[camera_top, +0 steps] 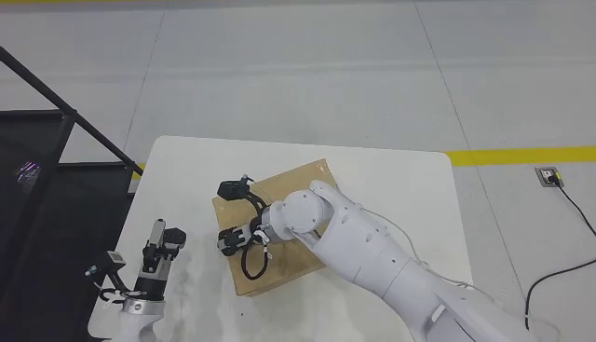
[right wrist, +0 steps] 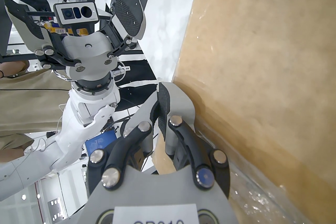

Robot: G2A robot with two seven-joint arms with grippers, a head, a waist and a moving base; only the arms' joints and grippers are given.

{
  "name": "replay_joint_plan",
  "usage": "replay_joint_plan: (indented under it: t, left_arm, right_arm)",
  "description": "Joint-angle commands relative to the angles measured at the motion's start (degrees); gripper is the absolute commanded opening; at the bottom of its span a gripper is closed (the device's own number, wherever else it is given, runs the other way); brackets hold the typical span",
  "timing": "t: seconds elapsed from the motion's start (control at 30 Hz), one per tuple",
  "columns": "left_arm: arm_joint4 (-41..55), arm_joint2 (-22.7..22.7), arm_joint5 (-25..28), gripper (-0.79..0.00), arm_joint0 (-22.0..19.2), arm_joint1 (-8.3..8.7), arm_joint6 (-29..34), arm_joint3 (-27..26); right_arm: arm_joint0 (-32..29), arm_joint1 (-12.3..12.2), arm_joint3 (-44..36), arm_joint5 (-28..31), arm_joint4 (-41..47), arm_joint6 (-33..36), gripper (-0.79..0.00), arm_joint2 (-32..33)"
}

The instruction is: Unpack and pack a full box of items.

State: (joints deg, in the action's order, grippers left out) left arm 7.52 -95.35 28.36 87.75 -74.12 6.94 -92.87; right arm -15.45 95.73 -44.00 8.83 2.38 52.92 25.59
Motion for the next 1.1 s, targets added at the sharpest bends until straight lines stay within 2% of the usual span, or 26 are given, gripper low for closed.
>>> replay_joint_plan:
  t: [0.0,0.13,0.27,0.37,0.5,0.63,0.77,0.87,0.97,1.0,1.03,1.07]
  left_arm:
    - [0.0,0.0,0.0,0.000,0.0,-0.01,0.0,0.1]
    - [0.0,0.1,0.2,0.000,-0.1,-0.03,0.2,0.3]
    - [0.0,0.2,0.5,0.000,-0.2,-0.05,0.2,0.5]
    - [0.4,-0.1,0.9,0.000,-0.2,-0.06,0.0,0.1]
    - [0.9,-0.9,1.0,0.000,-0.3,0.01,0.2,-0.7]
    - [1.3,-1.7,0.9,0.000,-0.7,0.13,0.9,-1.3]
    - [1.8,-2.3,0.7,0.000,-1.2,0.24,1.7,-1.7]
    - [2.4,-2.9,0.5,0.000,-1.7,0.36,2.6,-1.8]
    - [3.0,-3.5,-0.1,0.000,-2.6,0.51,3.6,-1.7]
    - [3.2,-3.8,-0.2,0.000,-2.8,0.57,4.1,-1.7]
    - [3.3,-4.0,-0.4,0.000,-3.1,0.62,4.4,-1.7]
    - [3.3,-4.2,-0.6,0.000,-3.3,0.68,4.9,-1.7]
  right_arm:
    - [0.0,0.3,0.5,1.0,-0.3,-0.5,-0.785,0.1]
    - [0.0,0.7,1.1,2.8,-1.0,-1.4,-0.785,0.7]
    - [0.6,-0.1,1.1,5.9,-1.2,-1.9,-0.785,3.3]
    - [0.2,-2.0,-0.9,8.6,-2.4,-3.0,-0.785,6.6]
    - [-3.0,-5.9,-7.6,9.5,-6.1,-5.1,-0.785,12.9]
    - [-10.1,-10.7,-19.6,7.0,-11.0,-5.5,-0.785,22.1]
    - [-20.5,-15.0,-34.3,3.6,-15.4,-4.3,-0.785,33.2]
    - [-28.1,-17.1,-43.3,1.8,-17.2,-4.1,-0.785,40.7]
    - [-33.7,-18.4,-48.8,1.2,-17.3,-5.0,-0.785,46.3]
    - [-35.2,-18.7,-49.9,1.2,-17.2,-5.3,-0.717,47.9]
    - [-36.5,-19.0,-50.8,0.9,-17.0,-5.8,-0.579,49.4]
    - [-37.3,-19.1,-51.3,0.6,-16.8,-6.3,0.000,50.3]
